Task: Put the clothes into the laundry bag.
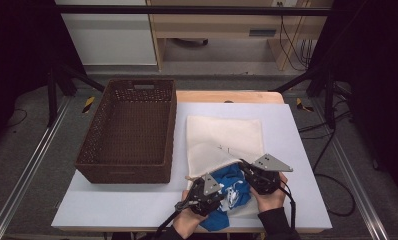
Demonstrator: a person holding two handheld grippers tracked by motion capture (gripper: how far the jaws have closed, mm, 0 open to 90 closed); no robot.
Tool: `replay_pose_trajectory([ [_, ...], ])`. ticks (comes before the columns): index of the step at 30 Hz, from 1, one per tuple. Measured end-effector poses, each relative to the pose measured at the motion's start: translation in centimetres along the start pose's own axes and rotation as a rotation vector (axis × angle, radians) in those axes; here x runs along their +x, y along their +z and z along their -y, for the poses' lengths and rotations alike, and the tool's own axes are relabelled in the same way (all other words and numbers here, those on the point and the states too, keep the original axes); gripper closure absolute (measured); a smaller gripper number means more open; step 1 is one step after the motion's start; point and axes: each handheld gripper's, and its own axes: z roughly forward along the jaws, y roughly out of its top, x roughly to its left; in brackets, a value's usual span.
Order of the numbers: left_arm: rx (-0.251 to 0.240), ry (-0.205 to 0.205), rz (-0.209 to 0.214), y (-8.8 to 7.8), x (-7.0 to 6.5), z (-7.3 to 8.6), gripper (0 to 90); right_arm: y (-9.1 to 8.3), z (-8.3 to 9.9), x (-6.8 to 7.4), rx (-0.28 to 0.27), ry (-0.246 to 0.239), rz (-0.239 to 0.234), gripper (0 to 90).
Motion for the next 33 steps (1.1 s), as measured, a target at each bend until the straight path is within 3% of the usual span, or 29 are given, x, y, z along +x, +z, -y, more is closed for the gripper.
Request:
replay_pose_trajectory([
  [4,-0.028,0.042,-0.078,0.6,-0.1,-2.1,79.1,-0.2,-0.2,0.1,-0.015,0.002,0.003,87.4],
  [8,0.008,0.043,-0.079,3.3,0.6,-2.4,75.1,-0.4,-0.2,-0.1,-0.024,0.009,0.006,87.5],
  [10,0.039,0.001,-0.025,4.5,1.0,-1.9,69.2,-0.4,-0.2,-0.2,-0.021,0.010,0.002,87.5],
  [12,0.033,-0.004,-0.011,4.8,1.1,-1.4,60.3,-0.2,0.0,-0.1,-0.008,0.011,-0.002,87.4],
  [13,0.021,-0.002,-0.002,4.6,1.1,-1.2,57.4,0.0,0.0,-0.1,-0.005,0.006,-0.003,87.4],
  [14,0.017,-0.002,0.003,4.2,1.2,-1.1,48.3,0.1,0.1,0.0,0.003,-0.005,-0.001,87.4],
  [15,0.008,-0.002,0.010,3.8,1.2,-1.1,48.3,0.1,0.1,0.0,0.003,-0.005,-0.001,87.4],
  [17,-0.009,-0.003,0.034,2.7,1.2,-1.1,38.8,0.1,0.1,0.0,0.001,-0.002,0.002,87.4],
  [20,0.008,0.034,0.042,0.8,1.0,-1.0,23.4,-0.1,0.0,-0.1,-0.004,0.004,0.008,87.5],
  [22,0.004,0.017,0.057,-0.5,1.0,-0.5,18.8,-0.2,0.0,-0.2,-0.003,0.009,0.009,87.5],
  [25,-0.001,-0.006,0.067,-1.5,1.0,1.0,22.5,-0.2,0.1,-0.3,0.001,0.012,0.008,87.5],
  [29,0.027,-0.038,0.046,-0.5,1.2,2.4,28.6,0.0,0.2,-0.2,0.013,0.011,0.004,87.4],
  [33,0.039,-0.018,-0.033,0.3,0.6,2.4,46.2,0.3,0.3,0.0,0.022,0.004,0.000,87.5],
])
